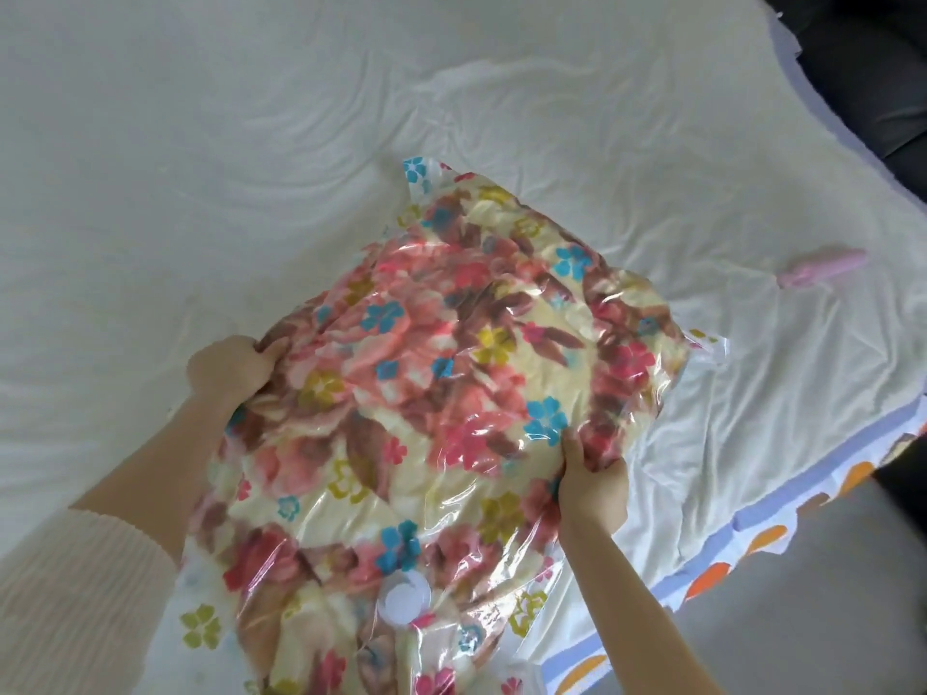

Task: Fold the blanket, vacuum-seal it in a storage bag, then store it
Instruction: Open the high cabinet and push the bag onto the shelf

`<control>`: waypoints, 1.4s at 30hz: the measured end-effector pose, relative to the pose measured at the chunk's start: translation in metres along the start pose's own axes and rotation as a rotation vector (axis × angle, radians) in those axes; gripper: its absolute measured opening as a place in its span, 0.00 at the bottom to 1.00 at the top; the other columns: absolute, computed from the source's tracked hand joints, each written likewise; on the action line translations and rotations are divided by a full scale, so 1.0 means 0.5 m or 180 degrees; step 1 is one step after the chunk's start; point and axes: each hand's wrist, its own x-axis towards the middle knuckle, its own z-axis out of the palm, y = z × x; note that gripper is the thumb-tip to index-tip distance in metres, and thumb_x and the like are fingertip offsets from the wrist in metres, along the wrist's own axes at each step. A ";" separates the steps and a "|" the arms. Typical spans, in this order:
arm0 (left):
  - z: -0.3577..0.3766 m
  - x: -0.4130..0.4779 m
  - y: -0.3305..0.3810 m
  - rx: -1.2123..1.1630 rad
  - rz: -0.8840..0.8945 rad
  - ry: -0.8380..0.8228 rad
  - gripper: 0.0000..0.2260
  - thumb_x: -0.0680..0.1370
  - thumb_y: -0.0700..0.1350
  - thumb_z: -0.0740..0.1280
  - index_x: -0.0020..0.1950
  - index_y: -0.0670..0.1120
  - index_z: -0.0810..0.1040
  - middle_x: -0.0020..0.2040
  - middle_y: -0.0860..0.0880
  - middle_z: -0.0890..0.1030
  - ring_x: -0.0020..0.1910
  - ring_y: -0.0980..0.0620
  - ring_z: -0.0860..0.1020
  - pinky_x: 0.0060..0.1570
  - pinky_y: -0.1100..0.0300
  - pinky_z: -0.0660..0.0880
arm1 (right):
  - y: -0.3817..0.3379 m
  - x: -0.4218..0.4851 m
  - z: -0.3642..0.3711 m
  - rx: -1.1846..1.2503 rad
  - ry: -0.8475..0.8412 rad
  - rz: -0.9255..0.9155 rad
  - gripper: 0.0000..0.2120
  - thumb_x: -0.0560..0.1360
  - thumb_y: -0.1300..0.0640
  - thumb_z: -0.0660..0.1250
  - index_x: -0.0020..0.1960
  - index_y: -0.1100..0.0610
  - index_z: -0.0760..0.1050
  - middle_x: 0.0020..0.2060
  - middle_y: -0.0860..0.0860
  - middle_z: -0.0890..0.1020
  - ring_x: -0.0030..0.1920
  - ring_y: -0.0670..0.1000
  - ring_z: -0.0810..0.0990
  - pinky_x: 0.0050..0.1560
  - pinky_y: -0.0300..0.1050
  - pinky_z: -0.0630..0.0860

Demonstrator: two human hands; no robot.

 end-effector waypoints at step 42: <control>-0.659 -1.708 0.054 0.1175 -0.3945 0.3559 0.21 0.82 0.47 0.57 0.30 0.40 0.70 0.28 0.43 0.70 0.30 0.43 0.70 0.32 0.59 0.62 | -0.103 -0.641 -0.552 0.1194 -0.3915 -0.2287 0.20 0.77 0.51 0.66 0.28 0.53 0.67 0.31 0.57 0.77 0.37 0.62 0.77 0.39 0.48 0.68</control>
